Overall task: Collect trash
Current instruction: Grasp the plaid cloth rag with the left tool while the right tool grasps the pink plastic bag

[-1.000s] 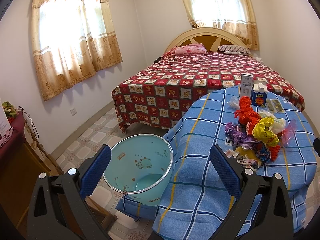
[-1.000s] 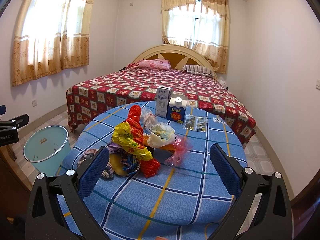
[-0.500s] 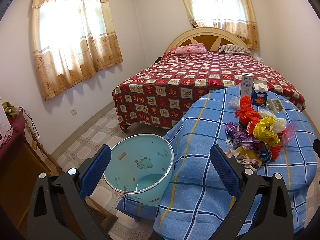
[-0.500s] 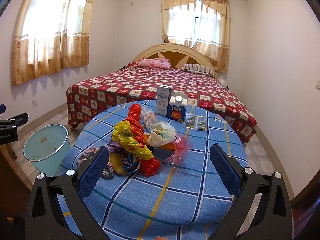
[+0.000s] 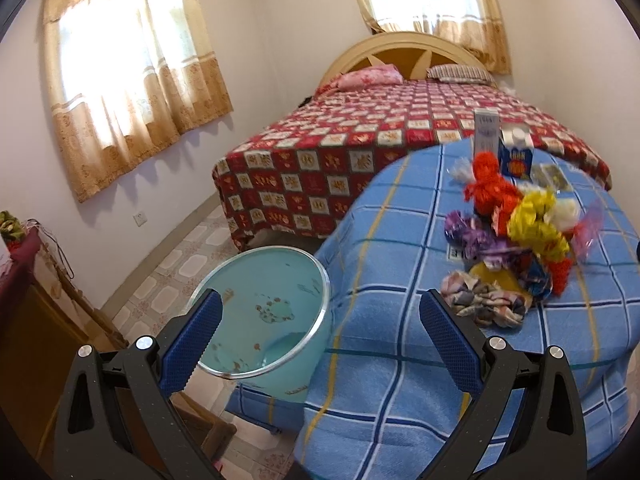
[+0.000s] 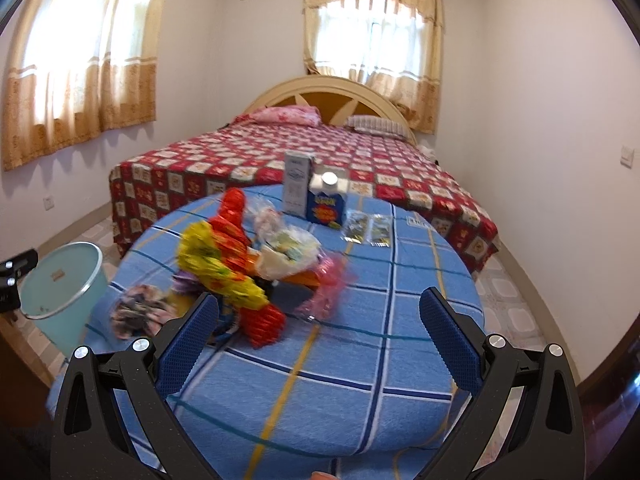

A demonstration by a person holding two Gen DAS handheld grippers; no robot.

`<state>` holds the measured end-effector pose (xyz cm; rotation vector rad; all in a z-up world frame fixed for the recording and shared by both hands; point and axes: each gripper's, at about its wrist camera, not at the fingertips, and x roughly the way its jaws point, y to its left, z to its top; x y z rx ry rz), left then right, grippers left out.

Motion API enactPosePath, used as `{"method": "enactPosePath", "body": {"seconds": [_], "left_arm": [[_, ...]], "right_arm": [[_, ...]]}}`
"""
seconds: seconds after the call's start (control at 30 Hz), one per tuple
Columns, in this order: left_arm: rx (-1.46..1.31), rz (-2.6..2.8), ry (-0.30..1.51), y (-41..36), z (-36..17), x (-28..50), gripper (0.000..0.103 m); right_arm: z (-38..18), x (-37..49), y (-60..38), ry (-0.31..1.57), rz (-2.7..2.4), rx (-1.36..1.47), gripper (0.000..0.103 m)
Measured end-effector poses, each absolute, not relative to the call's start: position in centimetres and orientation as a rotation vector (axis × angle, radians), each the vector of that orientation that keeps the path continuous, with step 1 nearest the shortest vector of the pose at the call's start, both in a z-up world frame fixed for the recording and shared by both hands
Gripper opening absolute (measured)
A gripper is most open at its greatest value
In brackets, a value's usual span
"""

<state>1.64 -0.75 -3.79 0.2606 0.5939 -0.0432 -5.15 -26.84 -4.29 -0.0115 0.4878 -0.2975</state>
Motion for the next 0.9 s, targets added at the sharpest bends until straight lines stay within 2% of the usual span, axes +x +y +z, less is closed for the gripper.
{"method": "enactPosePath", "body": {"seconds": [0.67,0.7,0.77,0.83,0.87,0.9], "left_arm": [[0.271,-0.145,0.743,-9.6,-12.2,6.6,0.095],[0.272,-0.155,0.748,-9.9,-12.5,6.7,0.092],[0.260,-0.184,0.756,-10.3,-12.8,6.6,0.078],[0.248,-0.220,0.759,-10.6,-12.7,6.6,0.055],[0.249,-0.233,0.758,-10.7,-12.6,6.5,0.048],[0.250,-0.250,0.759,-10.9,-12.6,6.4,0.033]], "right_arm": [[-11.2,-2.7,-33.2,0.563,-0.394,0.041,0.098],[-11.4,-2.6,-33.3,0.565,-0.398,0.043,0.098],[-11.8,-2.4,-33.7,0.572,-0.400,0.049,0.098],[-12.2,-2.4,-33.8,0.577,-0.399,0.054,0.098],[-12.3,-2.3,-33.9,0.579,-0.398,0.054,0.098],[-12.4,-2.3,-33.8,0.580,-0.397,0.054,0.098]]}}
